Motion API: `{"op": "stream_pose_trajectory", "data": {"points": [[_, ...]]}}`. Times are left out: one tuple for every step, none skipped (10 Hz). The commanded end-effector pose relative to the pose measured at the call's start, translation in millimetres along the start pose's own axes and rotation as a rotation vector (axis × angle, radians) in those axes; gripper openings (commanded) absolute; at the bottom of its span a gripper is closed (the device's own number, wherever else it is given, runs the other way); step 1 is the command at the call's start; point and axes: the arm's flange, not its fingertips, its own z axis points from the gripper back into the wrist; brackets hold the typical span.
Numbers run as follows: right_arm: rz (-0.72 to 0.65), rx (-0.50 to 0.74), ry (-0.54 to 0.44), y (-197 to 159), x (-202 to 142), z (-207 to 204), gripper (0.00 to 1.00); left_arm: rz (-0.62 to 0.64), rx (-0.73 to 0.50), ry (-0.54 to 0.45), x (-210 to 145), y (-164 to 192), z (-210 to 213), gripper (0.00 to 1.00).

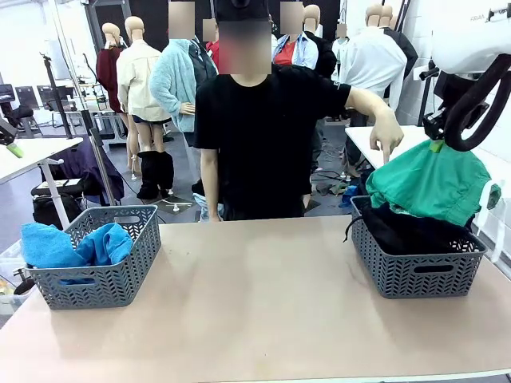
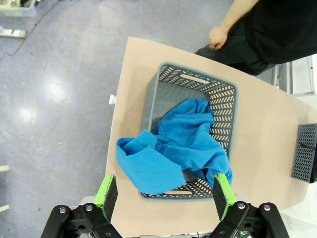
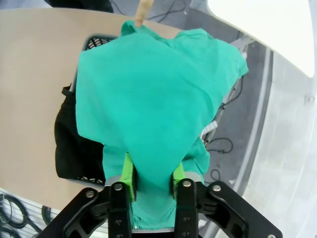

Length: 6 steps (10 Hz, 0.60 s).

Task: Sort the tops and bottoms.
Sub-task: Sort the clothes according to human instructions.

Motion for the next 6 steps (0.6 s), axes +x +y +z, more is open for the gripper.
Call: {"op": "stream_pose_trajectory", "data": {"points": [[-0.005,0.025,-0.02,0,-1,14,0.95,0.013,0.028,-0.007,-1,-1,1,1.0],[-0.01,0.016,-0.033,2,-2,23,1.0,0.013,0.028,-0.007,-1,-1,1,1.0],[-0.005,0.015,-0.054,4,-1,35,1.0,0.013,0.028,-0.007,-1,-1,1,1.0],[-0.001,0.014,-0.081,6,1,50,1.0,0.013,0.028,-0.007,-1,-1,1,1.0],[-0.018,0.007,-0.107,6,3,66,1.0,0.013,0.028,-0.007,-1,-1,1,1.0],[-0.013,0.014,-0.139,9,6,83,1.0,0.013,0.028,-0.007,-1,-1,1,1.0]]}}
